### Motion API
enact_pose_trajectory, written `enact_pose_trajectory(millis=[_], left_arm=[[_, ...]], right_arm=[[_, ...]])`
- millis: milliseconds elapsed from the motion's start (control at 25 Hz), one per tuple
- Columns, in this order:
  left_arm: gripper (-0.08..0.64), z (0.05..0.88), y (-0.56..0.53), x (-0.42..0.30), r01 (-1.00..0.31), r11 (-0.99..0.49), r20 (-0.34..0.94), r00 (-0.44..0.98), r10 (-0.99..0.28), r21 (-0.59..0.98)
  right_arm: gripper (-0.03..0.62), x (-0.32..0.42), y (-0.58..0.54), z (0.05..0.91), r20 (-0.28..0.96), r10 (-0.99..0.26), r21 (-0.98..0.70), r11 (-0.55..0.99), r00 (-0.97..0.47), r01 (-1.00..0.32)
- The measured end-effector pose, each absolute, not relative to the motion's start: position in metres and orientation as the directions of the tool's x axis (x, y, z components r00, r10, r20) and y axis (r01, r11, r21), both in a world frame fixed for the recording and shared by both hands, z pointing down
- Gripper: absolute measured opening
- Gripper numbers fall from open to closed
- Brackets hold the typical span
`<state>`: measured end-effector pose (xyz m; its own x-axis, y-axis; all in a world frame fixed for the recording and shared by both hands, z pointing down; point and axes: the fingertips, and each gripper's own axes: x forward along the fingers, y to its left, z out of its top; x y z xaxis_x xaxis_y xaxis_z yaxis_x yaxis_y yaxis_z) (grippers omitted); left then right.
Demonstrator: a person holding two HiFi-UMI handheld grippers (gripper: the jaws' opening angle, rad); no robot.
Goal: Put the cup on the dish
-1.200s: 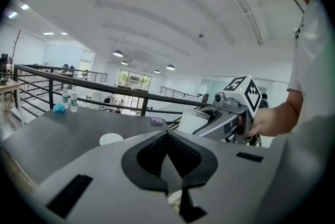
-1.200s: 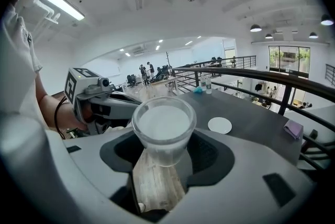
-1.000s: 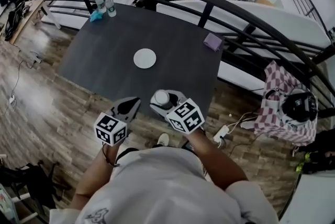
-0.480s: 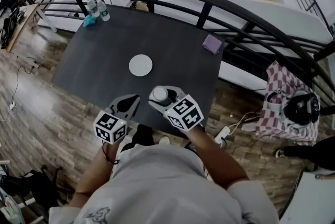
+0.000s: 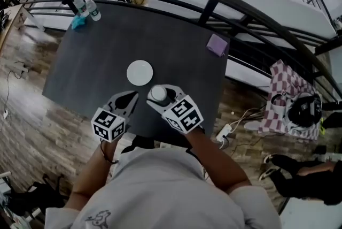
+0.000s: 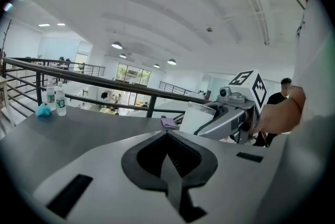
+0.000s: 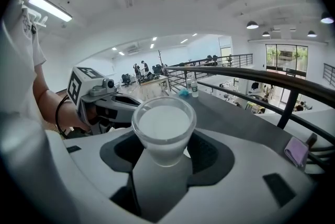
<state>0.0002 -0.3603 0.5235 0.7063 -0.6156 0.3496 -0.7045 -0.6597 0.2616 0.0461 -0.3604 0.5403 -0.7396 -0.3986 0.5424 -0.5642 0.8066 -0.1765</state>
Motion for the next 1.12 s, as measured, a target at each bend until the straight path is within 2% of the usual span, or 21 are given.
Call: enact_pose_trajectory(millis=[480, 1000, 1120], left_arm=[[-0.002, 0.596, -0.461, -0.036, -0.699, -0.644, 0.428, 0.708, -0.562, 0.310], [-0.001, 0.704, -0.514, -0.052, -0.706, -0.584, 0.509, 0.702, -0.499, 0.400], [0.000, 0.727, -0.523, -0.056, -0.703, -0.575, 0.520, 0.705, -0.483, 0.419]], right_arm=[[0.262, 0.001, -0.451, 0.609, 0.615, -0.393, -0.148, 0.794, -0.683, -0.590], [0.262, -0.018, -0.511, 0.721, 0.674, -0.373, -0.178, 0.756, -0.638, -0.630], [0.262, -0.022, -0.523, 0.743, 0.693, -0.386, -0.130, 0.764, -0.609, -0.633]])
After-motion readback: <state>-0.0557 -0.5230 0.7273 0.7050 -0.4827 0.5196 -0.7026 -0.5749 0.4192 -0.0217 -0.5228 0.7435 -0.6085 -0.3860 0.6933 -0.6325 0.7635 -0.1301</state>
